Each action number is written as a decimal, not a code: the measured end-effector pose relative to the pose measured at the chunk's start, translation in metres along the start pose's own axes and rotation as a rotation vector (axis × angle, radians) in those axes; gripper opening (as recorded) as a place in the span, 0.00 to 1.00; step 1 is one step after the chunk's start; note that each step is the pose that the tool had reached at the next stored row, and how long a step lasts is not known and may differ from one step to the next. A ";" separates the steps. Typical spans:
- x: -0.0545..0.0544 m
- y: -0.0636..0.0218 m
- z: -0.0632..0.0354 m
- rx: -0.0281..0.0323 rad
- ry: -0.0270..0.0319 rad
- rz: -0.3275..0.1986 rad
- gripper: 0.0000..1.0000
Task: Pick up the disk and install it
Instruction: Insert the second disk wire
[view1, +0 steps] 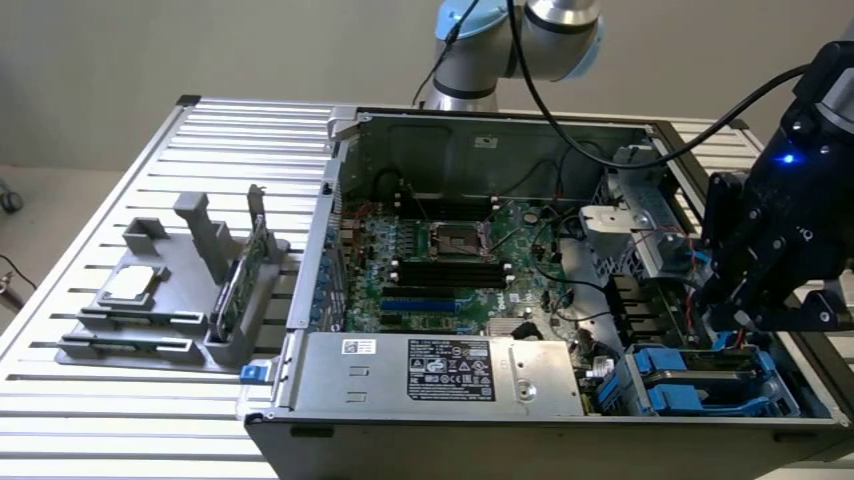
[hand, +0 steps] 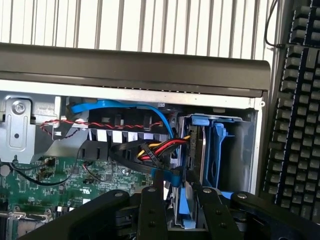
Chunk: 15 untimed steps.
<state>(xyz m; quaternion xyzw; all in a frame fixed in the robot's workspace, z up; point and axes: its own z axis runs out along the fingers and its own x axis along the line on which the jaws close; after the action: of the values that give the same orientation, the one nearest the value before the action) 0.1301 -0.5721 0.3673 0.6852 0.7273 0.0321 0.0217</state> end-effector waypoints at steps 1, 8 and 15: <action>0.000 0.0001 0.0002 0.0000 -0.0003 0.000 0.32; 0.000 0.0006 0.0014 0.0001 -0.0022 0.000 0.17; 0.000 -0.0011 0.0026 -0.0011 -0.0023 0.000 0.17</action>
<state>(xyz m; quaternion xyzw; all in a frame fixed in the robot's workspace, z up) 0.1291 -0.5718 0.3646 0.6852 0.7273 0.0317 0.0229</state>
